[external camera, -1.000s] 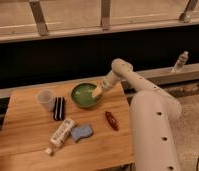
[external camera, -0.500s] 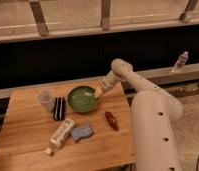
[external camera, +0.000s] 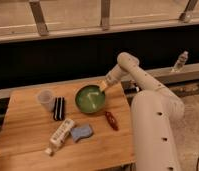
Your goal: Drag the ceramic bowl in a circle
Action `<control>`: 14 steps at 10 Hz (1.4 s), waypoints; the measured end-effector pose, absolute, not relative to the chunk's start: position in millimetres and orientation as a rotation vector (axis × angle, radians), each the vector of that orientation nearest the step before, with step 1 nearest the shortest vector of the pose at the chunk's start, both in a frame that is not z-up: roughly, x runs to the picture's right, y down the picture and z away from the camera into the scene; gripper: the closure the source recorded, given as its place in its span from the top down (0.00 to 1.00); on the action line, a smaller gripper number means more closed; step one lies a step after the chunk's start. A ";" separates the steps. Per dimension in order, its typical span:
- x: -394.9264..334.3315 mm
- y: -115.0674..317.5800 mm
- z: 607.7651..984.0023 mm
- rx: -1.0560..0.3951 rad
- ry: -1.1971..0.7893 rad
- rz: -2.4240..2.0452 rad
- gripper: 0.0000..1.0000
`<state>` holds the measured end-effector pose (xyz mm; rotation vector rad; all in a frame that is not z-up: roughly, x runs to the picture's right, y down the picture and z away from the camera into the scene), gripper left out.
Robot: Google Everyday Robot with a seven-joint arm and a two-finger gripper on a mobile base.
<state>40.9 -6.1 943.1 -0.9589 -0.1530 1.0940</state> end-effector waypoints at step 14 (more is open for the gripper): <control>53.4 -46.2 958.1 -0.900 -0.112 1.053 0.00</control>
